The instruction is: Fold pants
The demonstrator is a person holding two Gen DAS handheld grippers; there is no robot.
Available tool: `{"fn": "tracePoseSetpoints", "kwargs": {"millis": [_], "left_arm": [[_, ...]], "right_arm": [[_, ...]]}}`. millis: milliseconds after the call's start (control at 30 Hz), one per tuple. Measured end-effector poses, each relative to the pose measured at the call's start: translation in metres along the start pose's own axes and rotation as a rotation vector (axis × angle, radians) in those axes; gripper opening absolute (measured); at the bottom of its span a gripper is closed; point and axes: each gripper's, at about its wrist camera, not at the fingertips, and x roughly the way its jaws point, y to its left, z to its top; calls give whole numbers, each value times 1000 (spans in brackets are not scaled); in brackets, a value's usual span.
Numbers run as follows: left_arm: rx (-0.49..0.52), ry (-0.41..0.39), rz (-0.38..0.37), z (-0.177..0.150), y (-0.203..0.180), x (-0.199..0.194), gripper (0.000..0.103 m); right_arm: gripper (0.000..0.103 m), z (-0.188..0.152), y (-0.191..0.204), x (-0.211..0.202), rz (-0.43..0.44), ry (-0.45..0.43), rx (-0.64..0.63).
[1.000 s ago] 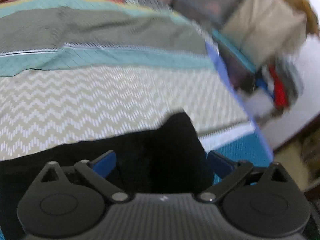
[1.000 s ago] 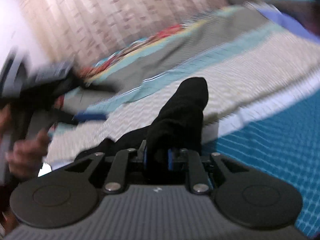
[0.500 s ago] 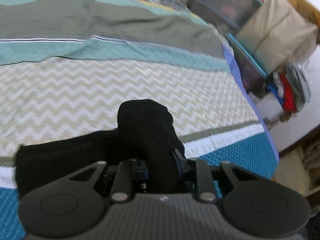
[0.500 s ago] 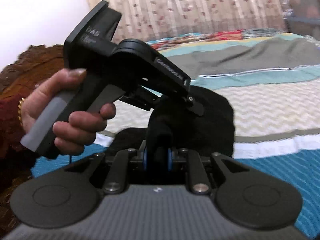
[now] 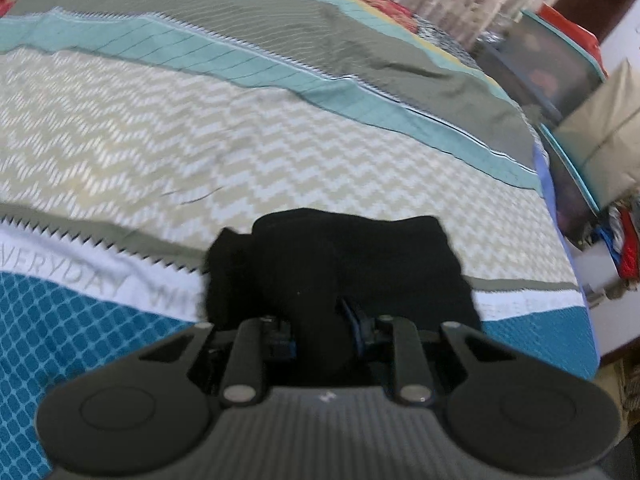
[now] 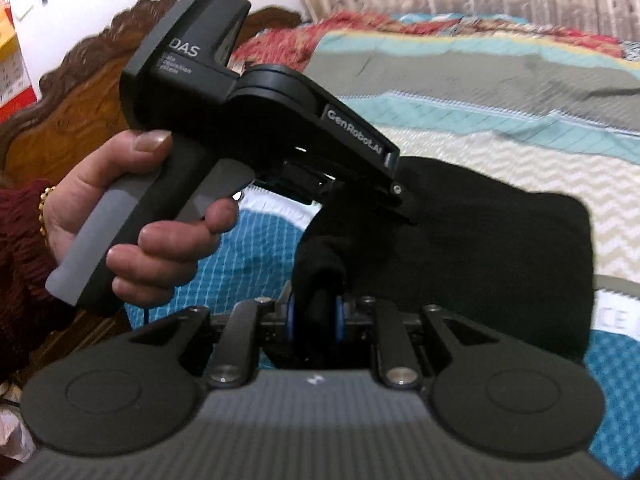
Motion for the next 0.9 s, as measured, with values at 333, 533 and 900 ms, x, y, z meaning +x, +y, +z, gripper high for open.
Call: {"fn": "tracePoseSetpoints", "kwargs": {"millis": [333,533,900], "left_arm": [[-27,-14,58,-26,17,23,34],[46,-25,196,-28,-5,14,46],[124,-64,355,-49,-29,-17,52]], "right_arm": [[55,-12,15,23,38,119,-74],[56,-11,3,-3,119,97,-22],[51,-40,-52,-82,78,-62,235]]}}
